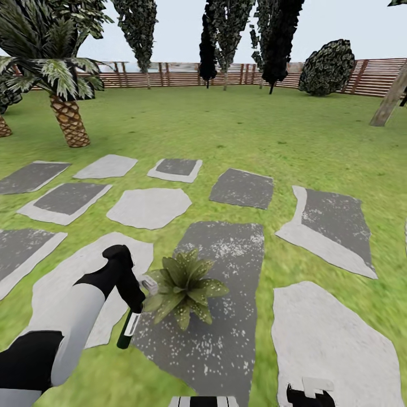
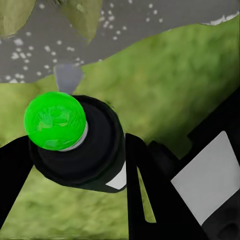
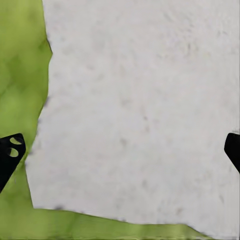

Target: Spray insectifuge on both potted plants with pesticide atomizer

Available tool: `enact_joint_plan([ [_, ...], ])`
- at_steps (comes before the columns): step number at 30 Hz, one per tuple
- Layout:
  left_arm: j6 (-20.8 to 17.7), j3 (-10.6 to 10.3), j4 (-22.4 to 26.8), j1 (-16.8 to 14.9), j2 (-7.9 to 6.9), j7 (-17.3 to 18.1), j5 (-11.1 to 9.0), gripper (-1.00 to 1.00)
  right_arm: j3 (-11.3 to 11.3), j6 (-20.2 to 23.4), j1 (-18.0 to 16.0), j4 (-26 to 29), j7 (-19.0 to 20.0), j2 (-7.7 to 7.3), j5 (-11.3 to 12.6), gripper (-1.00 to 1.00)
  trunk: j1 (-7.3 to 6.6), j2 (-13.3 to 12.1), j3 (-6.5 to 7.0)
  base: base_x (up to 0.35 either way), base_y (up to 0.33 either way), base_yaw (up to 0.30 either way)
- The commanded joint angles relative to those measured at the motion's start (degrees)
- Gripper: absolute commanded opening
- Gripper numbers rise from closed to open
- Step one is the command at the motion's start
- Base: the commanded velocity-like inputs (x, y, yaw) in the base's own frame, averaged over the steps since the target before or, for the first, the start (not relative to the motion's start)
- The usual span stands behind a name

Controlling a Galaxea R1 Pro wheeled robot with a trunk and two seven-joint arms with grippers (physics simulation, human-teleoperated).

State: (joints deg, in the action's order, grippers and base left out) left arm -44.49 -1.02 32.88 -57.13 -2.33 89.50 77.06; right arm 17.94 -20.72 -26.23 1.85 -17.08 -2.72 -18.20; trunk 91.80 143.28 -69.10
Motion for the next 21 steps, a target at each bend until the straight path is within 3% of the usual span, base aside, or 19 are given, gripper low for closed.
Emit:
enact_joint_plan([
  [1, -0.6, -0.1, 0.1, 0.0, -0.03, 0.5, 0.3, -1.0, 0.4, -0.2, -0.1, -0.1, -0.2, 0.0, -0.6, 1.0, -0.02, 0.0, -0.04, -0.085, 0.311, -0.01],
  [5, -0.6, -0.2, 0.1, 0.0, 0.01, 0.5, 0.3, -1.0, 0.5, -0.2, -0.1, -0.1, -0.2, 0.0, -0.6, 1.0, -0.02, 0.0, -0.04, -0.072, 0.322, -0.083],
  [11, -0.5, -0.3, 0.1, 0.1, 0.16, 0.5, 0.4, -1.0, 0.5, -0.2, -0.1, -0.1, -0.2, 0.0, -0.6, 1.0, -0.02, 0.0, -0.04, 0.062, 0.306, -0.252],
  [21, -0.4, -0.5, 0.1, 0.2, 0.25, 0.5, 0.4, -1.0, 0.5, -0.2, -0.1, -0.1, -0.2, 0.0, -0.6, 1.0, -0.02, 0.0, -0.04, 0.054, 0.016, -0.244],
])
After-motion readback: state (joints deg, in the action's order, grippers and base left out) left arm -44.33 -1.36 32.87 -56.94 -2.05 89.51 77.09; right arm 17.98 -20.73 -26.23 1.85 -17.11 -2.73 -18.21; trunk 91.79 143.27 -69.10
